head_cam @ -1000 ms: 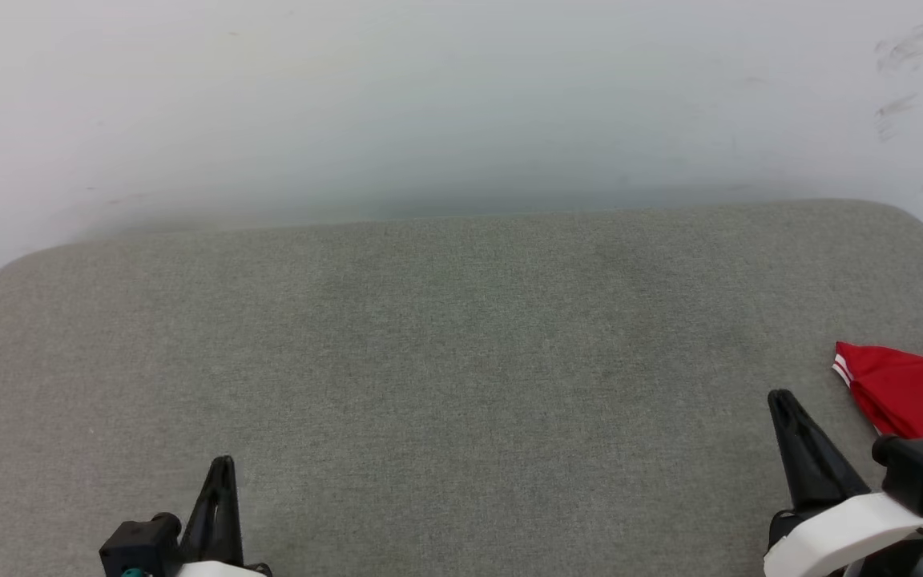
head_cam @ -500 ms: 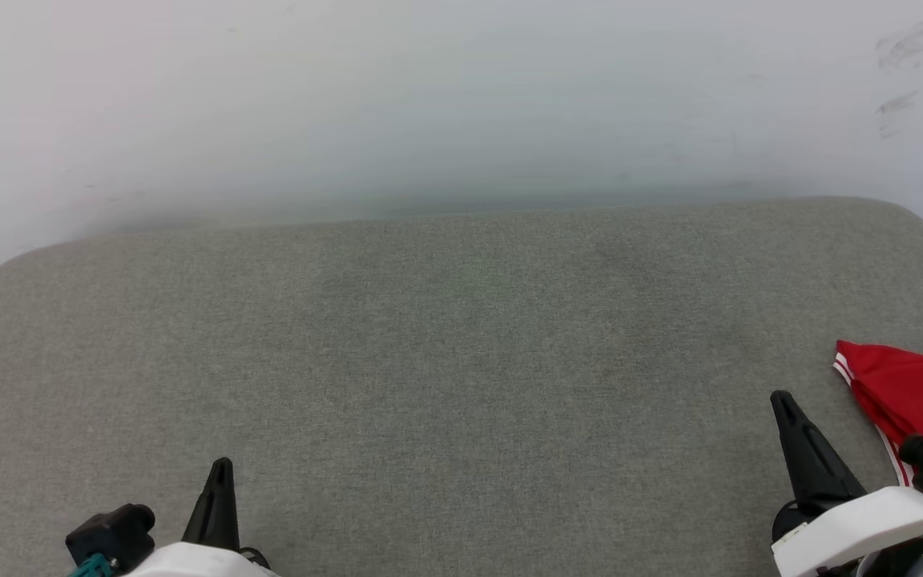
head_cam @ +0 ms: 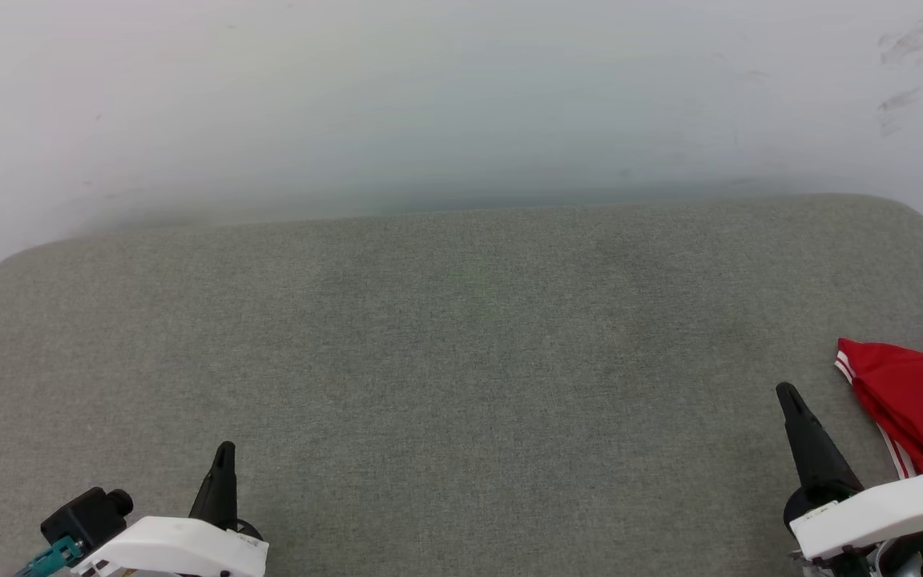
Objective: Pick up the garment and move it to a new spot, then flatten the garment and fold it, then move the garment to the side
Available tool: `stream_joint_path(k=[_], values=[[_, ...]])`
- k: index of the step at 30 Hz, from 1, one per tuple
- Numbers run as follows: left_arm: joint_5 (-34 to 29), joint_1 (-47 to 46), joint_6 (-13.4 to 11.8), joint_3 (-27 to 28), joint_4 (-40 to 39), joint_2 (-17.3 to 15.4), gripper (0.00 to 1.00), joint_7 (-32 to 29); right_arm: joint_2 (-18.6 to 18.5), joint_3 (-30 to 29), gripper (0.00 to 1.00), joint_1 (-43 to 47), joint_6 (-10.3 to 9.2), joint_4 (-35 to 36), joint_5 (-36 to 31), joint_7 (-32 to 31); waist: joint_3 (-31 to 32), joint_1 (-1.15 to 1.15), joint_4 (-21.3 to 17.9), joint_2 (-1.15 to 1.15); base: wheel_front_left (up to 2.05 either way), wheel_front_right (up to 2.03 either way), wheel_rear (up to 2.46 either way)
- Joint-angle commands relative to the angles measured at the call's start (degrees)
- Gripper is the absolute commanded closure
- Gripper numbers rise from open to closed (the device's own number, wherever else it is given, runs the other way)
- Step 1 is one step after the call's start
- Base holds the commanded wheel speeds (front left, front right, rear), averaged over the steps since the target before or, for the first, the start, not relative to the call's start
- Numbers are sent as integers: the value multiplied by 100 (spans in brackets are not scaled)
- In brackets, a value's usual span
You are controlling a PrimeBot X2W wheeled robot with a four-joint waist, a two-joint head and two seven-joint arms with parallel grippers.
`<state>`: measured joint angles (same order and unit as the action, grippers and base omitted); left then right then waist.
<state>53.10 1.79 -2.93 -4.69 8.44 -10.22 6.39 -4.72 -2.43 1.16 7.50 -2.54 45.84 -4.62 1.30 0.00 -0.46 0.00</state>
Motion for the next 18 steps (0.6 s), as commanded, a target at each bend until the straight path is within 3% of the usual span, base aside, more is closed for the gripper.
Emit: stream_joint_path(k=[1,18], values=[[125,-149,61,69,-39,-4,100,-30,15,-24,100,-180,0,19,154,-7,-1,0,1,0,0,0,0],[1152,-324,320,312,111,164,100,-335,50,-114,100,-341,0,-281,1346,-40,-30,0,9,0,0,0,0]])
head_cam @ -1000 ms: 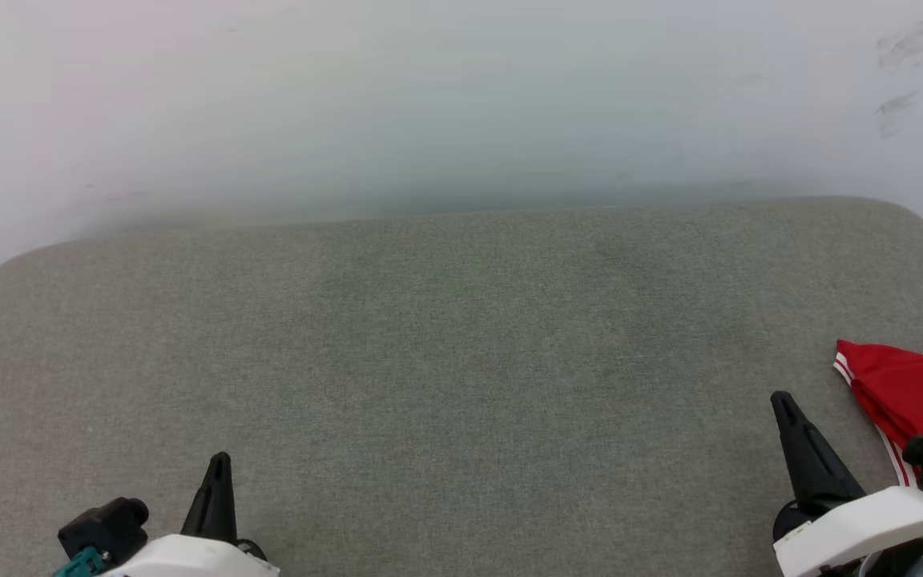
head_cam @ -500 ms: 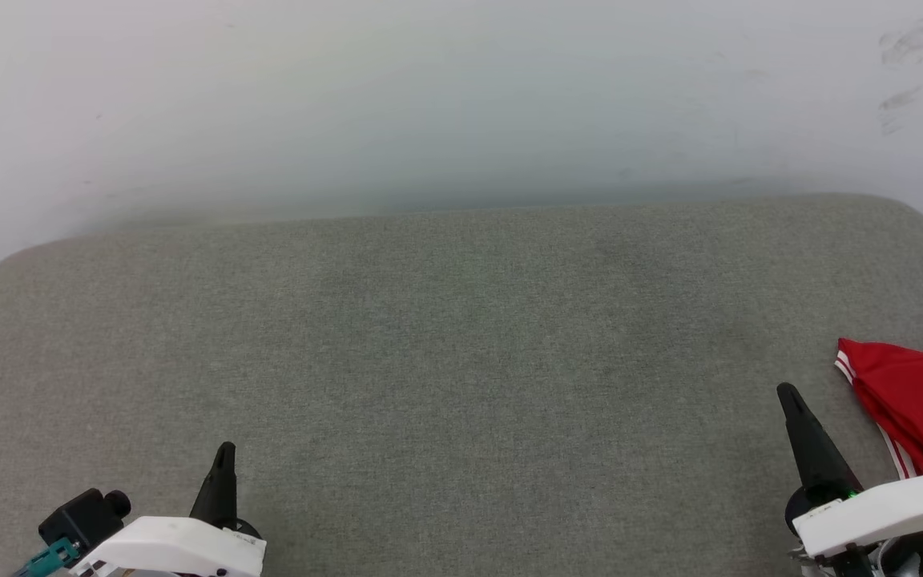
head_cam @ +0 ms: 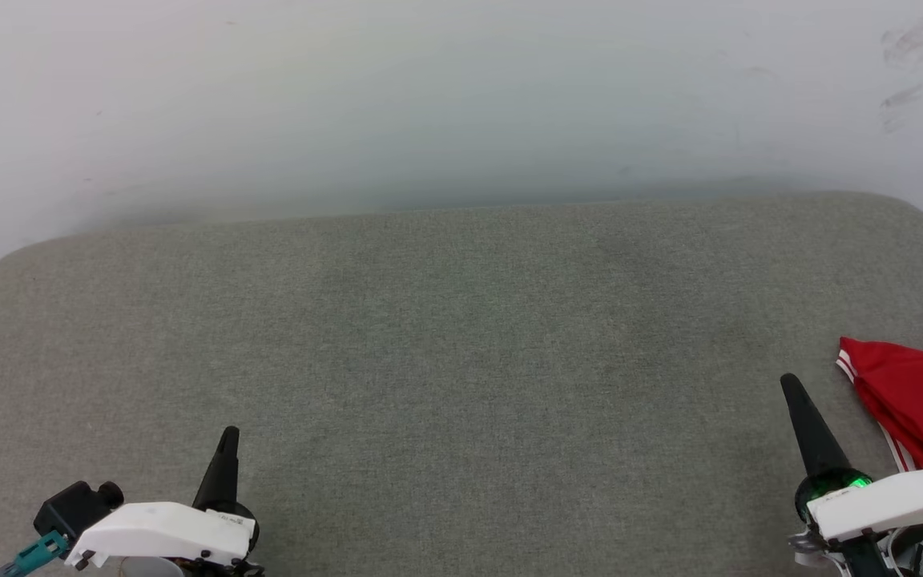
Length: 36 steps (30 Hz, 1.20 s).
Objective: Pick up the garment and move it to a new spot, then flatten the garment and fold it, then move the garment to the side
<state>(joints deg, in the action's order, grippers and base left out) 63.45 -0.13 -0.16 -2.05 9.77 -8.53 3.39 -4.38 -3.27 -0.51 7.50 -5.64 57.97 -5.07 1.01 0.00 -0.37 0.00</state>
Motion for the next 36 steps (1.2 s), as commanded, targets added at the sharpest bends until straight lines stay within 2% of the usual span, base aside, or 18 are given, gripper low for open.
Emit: stream_joint_path(k=[1,18,36], values=[[171,-141,58,61,-13,5,100,-52,18,-35,100,-175,0,10,200,3,-3,0,1,0,0,0,0],[1121,-322,304,306,132,170,100,-348,52,-121,100,-332,0,-279,1309,-40,-35,0,11,0,0,0,0],[1842,-442,497,499,246,303,100,-578,83,-192,100,-450,0,-498,2153,-72,-63,0,20,0,0,0,0]])
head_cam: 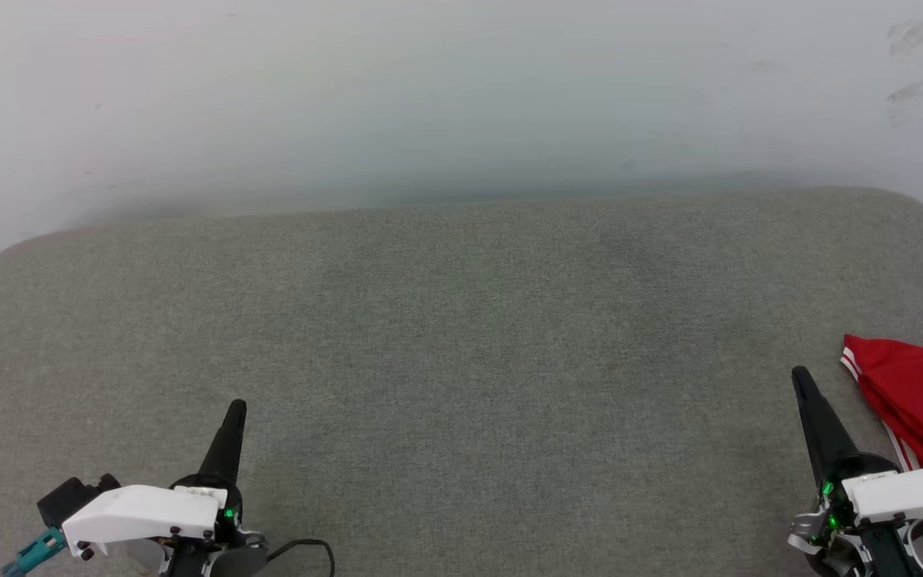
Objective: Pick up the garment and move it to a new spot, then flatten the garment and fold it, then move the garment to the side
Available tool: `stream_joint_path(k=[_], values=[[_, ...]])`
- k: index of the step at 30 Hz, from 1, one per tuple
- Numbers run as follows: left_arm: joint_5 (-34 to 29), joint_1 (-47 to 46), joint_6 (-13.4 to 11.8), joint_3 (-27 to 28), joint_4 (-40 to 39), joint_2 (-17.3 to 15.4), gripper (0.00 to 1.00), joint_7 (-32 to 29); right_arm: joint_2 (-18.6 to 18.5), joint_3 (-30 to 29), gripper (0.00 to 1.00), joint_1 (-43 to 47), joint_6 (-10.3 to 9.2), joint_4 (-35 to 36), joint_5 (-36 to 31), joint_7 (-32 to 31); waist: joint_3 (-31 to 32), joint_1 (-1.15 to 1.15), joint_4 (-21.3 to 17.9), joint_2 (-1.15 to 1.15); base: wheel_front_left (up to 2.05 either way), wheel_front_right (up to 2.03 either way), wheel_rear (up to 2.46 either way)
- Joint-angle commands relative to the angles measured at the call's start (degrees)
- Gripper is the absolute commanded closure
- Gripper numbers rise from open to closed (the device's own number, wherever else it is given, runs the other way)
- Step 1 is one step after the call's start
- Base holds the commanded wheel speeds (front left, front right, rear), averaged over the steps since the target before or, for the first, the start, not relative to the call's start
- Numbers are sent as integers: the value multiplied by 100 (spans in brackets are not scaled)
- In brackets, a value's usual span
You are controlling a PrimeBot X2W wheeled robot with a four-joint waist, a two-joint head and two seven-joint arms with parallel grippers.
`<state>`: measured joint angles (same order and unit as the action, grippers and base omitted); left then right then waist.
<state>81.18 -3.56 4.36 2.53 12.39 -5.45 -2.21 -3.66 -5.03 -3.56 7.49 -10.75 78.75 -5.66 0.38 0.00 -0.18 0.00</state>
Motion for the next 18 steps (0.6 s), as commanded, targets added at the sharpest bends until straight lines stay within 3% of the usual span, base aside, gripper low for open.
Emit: stream_joint_path(k=[1,18], values=[[106,-100,58,54,-7,2,100,-29,14,-21,100,-153,1,0,121,-16,-2,0,1,0,0,0,0],[730,-207,218,222,99,130,100,-235,44,-84,100,-241,0,-195,852,-46,-31,0,10,0,0,0,0]])
